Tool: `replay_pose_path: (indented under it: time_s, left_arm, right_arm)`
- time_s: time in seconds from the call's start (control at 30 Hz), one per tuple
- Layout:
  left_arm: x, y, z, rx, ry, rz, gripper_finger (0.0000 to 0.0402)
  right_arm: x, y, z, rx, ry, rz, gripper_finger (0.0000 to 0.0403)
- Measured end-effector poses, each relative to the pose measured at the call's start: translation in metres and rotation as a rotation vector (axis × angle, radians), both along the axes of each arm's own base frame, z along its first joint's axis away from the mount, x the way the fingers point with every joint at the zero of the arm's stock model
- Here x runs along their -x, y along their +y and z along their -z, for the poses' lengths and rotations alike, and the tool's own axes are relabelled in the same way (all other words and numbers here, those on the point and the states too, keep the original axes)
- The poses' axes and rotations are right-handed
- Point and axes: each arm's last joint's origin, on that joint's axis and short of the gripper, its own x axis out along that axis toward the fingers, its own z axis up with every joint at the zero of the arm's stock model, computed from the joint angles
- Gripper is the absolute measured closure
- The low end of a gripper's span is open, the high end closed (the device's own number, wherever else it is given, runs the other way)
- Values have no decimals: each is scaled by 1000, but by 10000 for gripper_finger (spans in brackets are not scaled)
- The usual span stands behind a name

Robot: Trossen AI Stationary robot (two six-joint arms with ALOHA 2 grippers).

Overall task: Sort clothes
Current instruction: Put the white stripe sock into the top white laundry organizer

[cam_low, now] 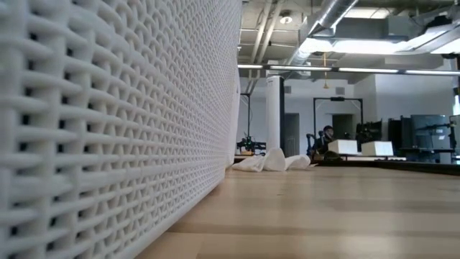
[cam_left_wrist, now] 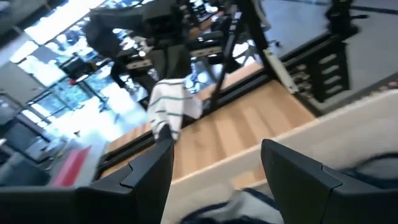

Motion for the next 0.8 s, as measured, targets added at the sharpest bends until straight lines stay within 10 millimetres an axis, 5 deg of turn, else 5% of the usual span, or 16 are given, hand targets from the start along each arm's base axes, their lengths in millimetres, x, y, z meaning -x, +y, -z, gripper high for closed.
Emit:
replay_pose_path:
  time_s: [0.8]
  left_arm:
    - [-66, 117, -18, -183, -117, -176, 166]
  right_arm:
    - [-32, -74, -56, 146, -206, 1, 403]
